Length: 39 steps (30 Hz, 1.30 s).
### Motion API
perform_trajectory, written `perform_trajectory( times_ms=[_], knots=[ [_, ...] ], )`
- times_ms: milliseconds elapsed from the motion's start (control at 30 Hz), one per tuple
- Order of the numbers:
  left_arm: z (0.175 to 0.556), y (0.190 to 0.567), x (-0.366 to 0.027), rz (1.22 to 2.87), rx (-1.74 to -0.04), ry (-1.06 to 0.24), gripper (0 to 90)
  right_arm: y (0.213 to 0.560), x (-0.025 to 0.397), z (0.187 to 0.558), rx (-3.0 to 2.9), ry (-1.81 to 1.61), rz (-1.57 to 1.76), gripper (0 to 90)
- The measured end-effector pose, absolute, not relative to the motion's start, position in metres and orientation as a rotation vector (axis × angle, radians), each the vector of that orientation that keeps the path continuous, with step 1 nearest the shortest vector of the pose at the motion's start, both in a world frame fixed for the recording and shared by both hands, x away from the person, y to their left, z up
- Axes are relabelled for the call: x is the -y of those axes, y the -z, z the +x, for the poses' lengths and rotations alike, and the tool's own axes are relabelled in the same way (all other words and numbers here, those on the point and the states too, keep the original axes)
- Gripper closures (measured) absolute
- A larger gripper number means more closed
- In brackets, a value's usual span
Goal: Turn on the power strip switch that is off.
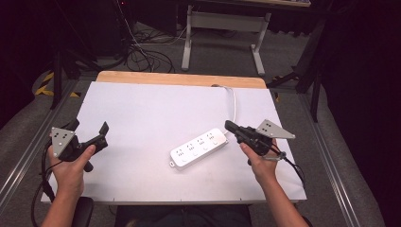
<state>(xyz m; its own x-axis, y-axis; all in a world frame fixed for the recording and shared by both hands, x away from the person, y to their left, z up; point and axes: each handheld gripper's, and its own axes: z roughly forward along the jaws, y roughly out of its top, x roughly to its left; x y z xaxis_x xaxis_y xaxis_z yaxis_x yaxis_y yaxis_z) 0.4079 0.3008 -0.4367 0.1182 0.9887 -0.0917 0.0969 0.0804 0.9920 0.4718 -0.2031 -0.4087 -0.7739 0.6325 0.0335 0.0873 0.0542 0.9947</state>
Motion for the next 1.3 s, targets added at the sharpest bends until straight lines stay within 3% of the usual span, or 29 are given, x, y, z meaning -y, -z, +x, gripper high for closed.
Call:
perform_trajectory(
  times_ms=[367,900,1067,1300],
  knots=[
    [0.408,0.436,-0.301,1.265,-1.224,-1.007,4.9,0.401,0.247,0.465,-1.769,-1.848,0.752,90.0],
    [0.408,0.436,-0.3,1.264,-1.224,-1.006,4.9,0.408,0.263,0.456,-1.759,-1.835,0.753,87.2],
    [0.408,0.436,-0.301,1.263,-1.223,-1.006,4.9,0.409,0.261,0.456,-1.764,-1.827,0.749,81.5],
    [0.408,0.436,-0.301,1.264,-1.223,-1.009,5.0,0.41,0.259,0.459,-1.77,-1.85,0.774,55.9]
  ],
)
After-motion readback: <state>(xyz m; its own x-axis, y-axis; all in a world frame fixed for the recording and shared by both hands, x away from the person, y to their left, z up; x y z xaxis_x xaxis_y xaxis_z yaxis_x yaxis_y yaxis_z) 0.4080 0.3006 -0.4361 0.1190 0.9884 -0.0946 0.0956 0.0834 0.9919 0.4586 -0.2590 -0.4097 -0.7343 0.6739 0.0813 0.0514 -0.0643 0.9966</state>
